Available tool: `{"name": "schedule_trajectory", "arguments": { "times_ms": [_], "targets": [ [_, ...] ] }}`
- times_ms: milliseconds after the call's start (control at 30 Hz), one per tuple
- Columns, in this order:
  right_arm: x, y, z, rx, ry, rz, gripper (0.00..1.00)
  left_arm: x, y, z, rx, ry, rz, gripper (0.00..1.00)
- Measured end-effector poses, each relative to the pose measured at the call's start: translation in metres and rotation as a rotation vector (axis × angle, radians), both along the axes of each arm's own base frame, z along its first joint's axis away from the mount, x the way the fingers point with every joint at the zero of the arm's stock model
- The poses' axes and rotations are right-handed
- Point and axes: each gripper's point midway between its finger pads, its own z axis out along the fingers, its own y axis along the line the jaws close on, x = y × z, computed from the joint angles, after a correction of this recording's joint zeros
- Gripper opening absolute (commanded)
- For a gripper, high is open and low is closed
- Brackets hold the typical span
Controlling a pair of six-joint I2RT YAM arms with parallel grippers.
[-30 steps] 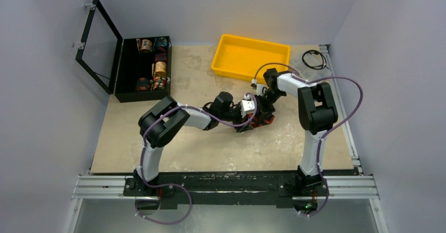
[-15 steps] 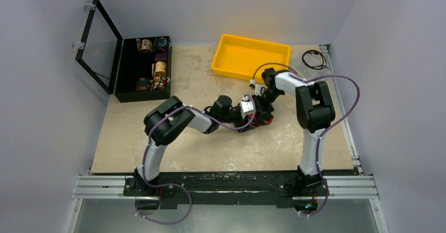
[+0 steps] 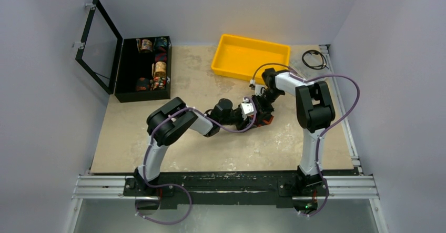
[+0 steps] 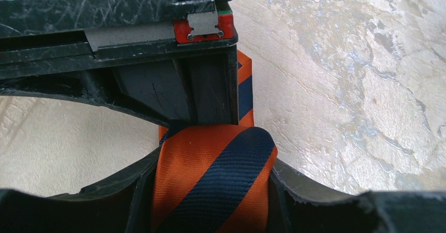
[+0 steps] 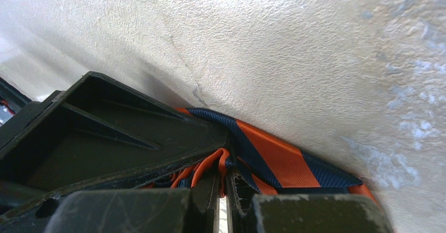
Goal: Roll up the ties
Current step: Roll the tie at the center of the board.
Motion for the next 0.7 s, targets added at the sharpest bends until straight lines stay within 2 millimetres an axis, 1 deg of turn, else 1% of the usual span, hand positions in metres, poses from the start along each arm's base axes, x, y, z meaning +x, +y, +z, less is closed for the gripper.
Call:
{"name": "schedule_trajectory", "arguments": {
  "times_ms": [100, 233, 300, 467, 600, 667, 700],
  "targets": [
    [-0.005, 0.003, -0.001, 0.022, 0.007, 0.001, 0.00, -0.005, 0.006, -0.001, -0.003, -0.011, 0.025, 0.47],
    [-0.022, 0.019, -0.002, 0.088, 0.052, 0.006, 0.00, -0.022, 0.023, -0.002, -0.003, -0.008, 0.031, 0.47],
    [-0.028, 0.023, -0.002, 0.109, 0.072, -0.001, 0.00, -0.026, 0.026, -0.002, -0.009, 0.000, 0.032, 0.49],
    [-0.029, 0.028, -0.001, 0.137, 0.094, -0.031, 0.00, -0.026, 0.028, -0.001, -0.022, 0.027, 0.029, 0.50],
    [-0.029, 0.029, -0.002, 0.145, 0.106, -0.041, 0.00, -0.027, 0.026, -0.002, -0.027, 0.036, 0.012, 0.49],
    [-0.029, 0.029, -0.001, 0.147, 0.109, -0.045, 0.00, -0.026, 0.025, -0.002, -0.028, 0.037, 0.008, 0.47],
    [-0.029, 0.029, -0.002, 0.147, 0.110, -0.046, 0.00, -0.026, 0.025, -0.002, -0.027, 0.034, 0.005, 0.43]
  ]
}}
